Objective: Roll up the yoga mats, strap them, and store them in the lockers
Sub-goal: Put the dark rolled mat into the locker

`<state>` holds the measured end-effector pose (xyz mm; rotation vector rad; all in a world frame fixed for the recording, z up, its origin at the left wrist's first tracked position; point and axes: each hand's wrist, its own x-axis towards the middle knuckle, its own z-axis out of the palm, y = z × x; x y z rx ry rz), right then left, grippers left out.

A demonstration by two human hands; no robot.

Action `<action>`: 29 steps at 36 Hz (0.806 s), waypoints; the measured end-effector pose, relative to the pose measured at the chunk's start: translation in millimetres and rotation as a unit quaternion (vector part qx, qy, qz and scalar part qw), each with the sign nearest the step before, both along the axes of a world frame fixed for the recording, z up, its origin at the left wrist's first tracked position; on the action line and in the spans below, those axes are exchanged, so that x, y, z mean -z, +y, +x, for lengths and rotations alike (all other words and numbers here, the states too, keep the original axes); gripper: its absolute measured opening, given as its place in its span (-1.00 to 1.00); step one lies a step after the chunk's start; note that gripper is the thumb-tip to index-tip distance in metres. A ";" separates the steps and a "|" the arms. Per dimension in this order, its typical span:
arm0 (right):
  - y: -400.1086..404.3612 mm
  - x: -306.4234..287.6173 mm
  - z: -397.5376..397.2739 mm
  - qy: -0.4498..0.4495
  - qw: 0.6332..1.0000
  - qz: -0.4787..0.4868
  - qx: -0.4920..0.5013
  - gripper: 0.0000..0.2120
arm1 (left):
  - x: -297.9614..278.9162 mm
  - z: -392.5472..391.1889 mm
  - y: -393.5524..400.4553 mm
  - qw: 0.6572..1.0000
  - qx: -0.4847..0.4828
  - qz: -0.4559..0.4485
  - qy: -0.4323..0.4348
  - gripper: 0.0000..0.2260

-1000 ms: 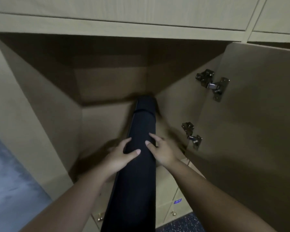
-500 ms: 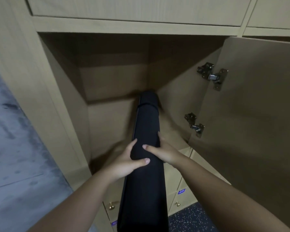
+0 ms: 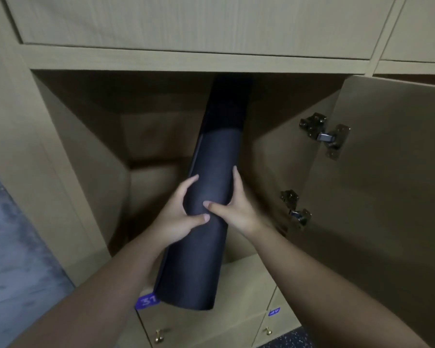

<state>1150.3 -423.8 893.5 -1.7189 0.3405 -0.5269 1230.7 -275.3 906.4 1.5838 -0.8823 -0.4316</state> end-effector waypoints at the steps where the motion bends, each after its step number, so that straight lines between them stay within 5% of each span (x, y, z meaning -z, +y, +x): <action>1: -1.8 -3.6 5.4 -0.002 1.000 -0.002 -0.002 0.14 | -3.0 4.7 -4.0 1.000 -0.002 -0.002 -0.006 -0.24; 23: -59.1 -15.6 120.6 0.053 0.992 -0.106 -0.039 0.00 | -11.1 96.7 -55.2 0.987 -0.091 0.073 -0.109 -0.30; 29: -62.2 -7.0 125.1 0.053 0.994 -0.091 -0.043 0.02 | 10.7 61.6 -29.4 0.950 -0.091 0.259 -0.151 0.01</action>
